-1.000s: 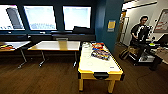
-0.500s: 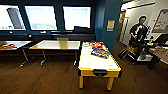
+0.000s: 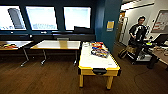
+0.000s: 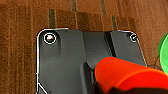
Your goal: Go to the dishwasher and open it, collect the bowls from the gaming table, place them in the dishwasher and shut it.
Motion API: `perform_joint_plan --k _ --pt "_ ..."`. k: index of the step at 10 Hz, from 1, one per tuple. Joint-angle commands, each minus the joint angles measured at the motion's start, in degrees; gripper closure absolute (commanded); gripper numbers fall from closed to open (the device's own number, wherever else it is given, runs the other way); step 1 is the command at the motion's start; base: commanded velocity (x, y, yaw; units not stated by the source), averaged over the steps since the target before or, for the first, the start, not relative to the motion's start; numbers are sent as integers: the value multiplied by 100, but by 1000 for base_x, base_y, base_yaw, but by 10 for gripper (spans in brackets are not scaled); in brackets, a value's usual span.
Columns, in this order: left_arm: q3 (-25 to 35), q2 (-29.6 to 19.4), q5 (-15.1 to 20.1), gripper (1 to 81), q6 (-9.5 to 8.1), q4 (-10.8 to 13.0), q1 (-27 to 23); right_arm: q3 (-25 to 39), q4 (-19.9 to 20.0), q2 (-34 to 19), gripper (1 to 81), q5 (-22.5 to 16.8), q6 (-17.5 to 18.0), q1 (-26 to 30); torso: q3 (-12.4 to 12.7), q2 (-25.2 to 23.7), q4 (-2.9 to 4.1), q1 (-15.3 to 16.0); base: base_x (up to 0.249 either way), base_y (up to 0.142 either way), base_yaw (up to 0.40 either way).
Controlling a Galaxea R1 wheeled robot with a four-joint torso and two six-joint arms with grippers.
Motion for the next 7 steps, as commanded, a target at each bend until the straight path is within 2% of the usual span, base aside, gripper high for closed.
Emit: perform_joint_plan --k 1,5,7 --pt "8 -42 160 811 31 65 -294 23 -120 48 811 -443 -73 239 2 0 0 0 0 0 0" --pt "8 -42 151 811 31 65 -276 6 -120 57 811 -443 -73 231 0 0 0 4 0 0 0" --pt "8 -68 143 811 31 56 -276 6 -129 57 811 -443 -73 239 0 0 0 4 0 0 -216"
